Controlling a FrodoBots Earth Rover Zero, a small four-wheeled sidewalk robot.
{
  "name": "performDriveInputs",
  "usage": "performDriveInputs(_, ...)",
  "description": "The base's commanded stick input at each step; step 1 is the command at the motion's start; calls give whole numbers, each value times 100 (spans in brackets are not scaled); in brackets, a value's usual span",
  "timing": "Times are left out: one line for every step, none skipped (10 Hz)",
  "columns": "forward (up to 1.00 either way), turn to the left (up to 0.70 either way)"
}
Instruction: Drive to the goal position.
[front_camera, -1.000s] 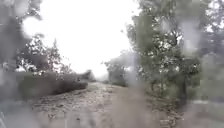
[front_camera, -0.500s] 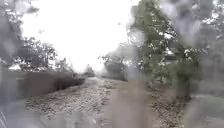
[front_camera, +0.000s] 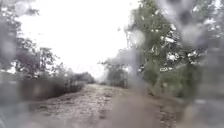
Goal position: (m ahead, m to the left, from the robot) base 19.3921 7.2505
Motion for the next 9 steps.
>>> performDriveInputs(70, 14)
performDriveInputs(70, 14)
performDriveInputs(70, 7)
performDriveInputs(70, 0)
performDriveInputs(70, 0)
performDriveInputs(70, 0)
performDriveInputs(70, 6)
performDriveInputs(70, 12)
performDriveInputs(70, 14)
